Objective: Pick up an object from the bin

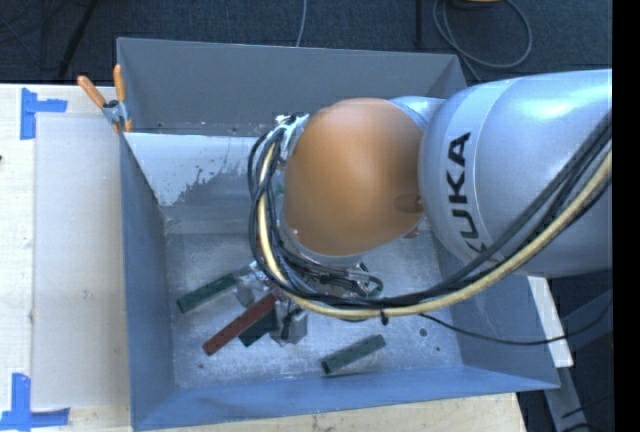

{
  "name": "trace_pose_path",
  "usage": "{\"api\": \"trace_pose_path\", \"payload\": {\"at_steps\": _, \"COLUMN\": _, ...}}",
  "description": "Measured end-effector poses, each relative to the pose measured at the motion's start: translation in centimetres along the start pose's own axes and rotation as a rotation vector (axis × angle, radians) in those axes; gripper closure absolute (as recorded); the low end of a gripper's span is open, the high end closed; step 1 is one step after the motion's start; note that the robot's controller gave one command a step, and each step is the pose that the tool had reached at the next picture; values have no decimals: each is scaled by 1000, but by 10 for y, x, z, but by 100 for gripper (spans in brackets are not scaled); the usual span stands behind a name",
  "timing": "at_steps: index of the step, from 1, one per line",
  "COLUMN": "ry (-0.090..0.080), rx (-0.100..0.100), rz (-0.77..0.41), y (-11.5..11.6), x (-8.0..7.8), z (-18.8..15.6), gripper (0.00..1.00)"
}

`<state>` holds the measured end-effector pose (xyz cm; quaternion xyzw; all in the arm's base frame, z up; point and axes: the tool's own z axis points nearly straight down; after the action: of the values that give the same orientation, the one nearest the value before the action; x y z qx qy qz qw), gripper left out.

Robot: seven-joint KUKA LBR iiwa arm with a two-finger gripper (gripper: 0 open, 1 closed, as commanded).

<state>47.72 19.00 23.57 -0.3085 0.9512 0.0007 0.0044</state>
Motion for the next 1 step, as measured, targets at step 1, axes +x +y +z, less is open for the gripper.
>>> {"api": "trace_pose_path", "payload": {"at_steps": 1, "ry": 8, "rx": -2, "rz": 0, "y": 0, "x": 2, "z": 4, "gripper": 0}}
